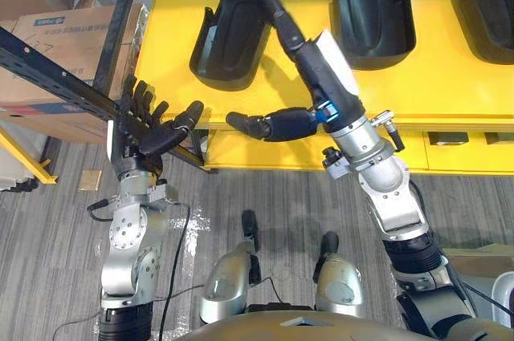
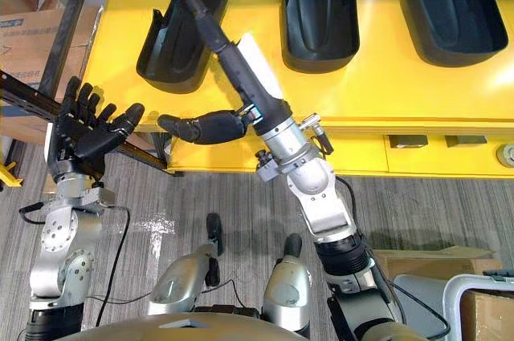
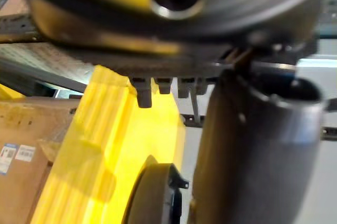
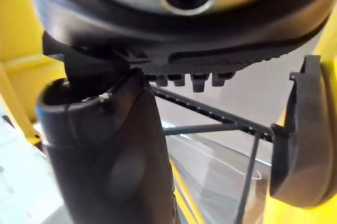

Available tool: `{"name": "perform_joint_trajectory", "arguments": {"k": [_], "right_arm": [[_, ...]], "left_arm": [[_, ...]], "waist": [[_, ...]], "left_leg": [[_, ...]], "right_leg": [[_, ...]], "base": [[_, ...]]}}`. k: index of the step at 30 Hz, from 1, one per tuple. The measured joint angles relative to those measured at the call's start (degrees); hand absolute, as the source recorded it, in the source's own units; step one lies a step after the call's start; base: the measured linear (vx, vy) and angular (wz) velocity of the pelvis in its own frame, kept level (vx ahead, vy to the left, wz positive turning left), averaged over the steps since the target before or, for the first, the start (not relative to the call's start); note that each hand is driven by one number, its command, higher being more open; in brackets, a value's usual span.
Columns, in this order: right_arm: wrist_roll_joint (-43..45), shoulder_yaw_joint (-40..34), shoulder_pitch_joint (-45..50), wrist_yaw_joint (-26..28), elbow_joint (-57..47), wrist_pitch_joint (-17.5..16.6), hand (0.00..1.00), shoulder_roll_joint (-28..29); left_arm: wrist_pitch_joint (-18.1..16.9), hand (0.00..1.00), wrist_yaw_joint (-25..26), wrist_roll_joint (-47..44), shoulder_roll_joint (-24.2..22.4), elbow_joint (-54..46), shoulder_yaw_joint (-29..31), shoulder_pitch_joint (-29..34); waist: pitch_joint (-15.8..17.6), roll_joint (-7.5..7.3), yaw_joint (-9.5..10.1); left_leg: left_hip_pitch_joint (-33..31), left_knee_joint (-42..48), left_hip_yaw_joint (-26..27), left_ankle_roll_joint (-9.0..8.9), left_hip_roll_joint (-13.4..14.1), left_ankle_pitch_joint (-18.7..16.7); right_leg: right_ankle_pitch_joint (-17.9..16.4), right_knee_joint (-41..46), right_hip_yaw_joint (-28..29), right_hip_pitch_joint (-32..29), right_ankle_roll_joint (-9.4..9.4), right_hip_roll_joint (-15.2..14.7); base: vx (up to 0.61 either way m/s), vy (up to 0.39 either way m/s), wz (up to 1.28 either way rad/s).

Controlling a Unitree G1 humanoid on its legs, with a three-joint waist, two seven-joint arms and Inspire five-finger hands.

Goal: Walk over and take three plastic housings, then place them on the shelf

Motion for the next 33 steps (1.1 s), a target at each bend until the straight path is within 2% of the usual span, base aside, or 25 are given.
{"name": "perform_joint_trajectory", "arguments": {"k": [2,8,11,15,20,24,27,29,33], "right_arm": [[-2.14,0.75,-0.31,-1.33,3.76,0.06,1.00,-0.06],[-4.83,2.69,-1.16,-6.92,8.60,0.73,1.00,-0.09],[-10.88,3.12,-3.63,-10.90,11.09,0.69,1.00,-0.06],[-15.63,3.87,-5.94,-17.35,14.58,0.76,1.00,-0.18],[-15.36,3.59,-6.19,-22.23,14.81,0.15,1.00,-0.66],[-12.61,2.64,-6.24,-21.78,14.45,-0.48,1.00,-1.21],[-9.83,1.80,-6.26,-18.97,11.79,-0.50,1.00,-2.14],[-5.65,1.56,-6.29,-16.26,9.71,-0.64,1.00,-2.02],[3.66,1.37,-6.60,-10.15,8.58,-0.48,1.00,-2.08]], "left_arm": [[-1.77,1.00,0.65,1.26,-1.30,0.00,-0.47,0.41],[-6.22,1.00,1.11,4.37,-1.32,0.00,-2.79,2.80],[-7.80,1.00,0.57,4.48,-1.31,0.00,-4.12,3.06],[-10.50,1.00,-3.98,6.50,-1.14,0.00,-6.07,2.98],[-11.60,1.00,-7.09,6.67,0.65,0.00,-7.96,0.75],[-11.59,1.00,-7.43,6.67,2.22,0.20,-7.86,-1.79],[-11.58,1.00,-7.78,6.42,2.99,1.97,-7.82,-3.98],[-11.33,1.00,-7.75,6.44,3.18,5.30,-7.79,-5.78],[-11.00,1.00,-6.82,6.69,3.18,9.69,-7.81,-8.42]], "waist": [[0.00,0.01,1.23],[0.00,0.01,1.70],[0.00,0.01,1.78],[0.01,0.03,1.92],[-0.04,0.24,1.30],[-0.09,0.37,1.12],[-0.24,0.73,0.72],[-0.37,0.94,-0.41],[-0.36,1.03,-0.70]], "left_leg": [[-0.09,0.00,-0.16,0.00,-0.02,0.00],[-0.20,0.00,-1.29,-0.01,-0.16,0.05],[-0.20,0.00,-1.40,-0.09,-0.15,0.07],[-0.29,-0.01,-1.50,-0.26,-0.10,-0.04],[-1.03,-0.01,-1.13,-0.25,-0.07,0.00],[-1.21,0.01,0.32,-0.01,0.02,0.22],[-1.12,0.01,1.36,0.04,0.05,0.35],[-0.88,0.01,1.76,0.02,0.05,0.33],[-0.68,0.00,2.57,-0.07,0.16,0.29]], "right_leg": [[-0.01,-0.07,-0.17,0.06,-0.01,0.01],[-0.03,-0.41,-1.49,0.91,-0.04,-0.01],[-0.03,-0.24,-1.57,0.91,-0.05,-0.01],[-0.16,0.01,-1.67,0.75,-0.24,-0.01],[-0.22,0.35,-1.20,-0.39,-0.35,-0.06],[-0.26,1.79,0.59,-2.23,-0.35,-0.22],[-0.30,2.25,1.78,-3.10,-0.40,-0.27],[-0.32,2.48,2.28,-3.27,-0.43,-0.33],[-0.47,3.61,3.56,-4.34,-0.62,-0.50]], "base": [[0.02,-0.023,0.04],[0.01,-0.013,0.10],[0.00,-0.011,0.00],[0.00,0.000,0.00],[0.00,-0.016,-0.03],[0.01,-0.036,-0.18],[0.01,-0.031,-0.17],[0.01,-0.021,-0.11],[-0.02,-0.013,-0.14]]}}
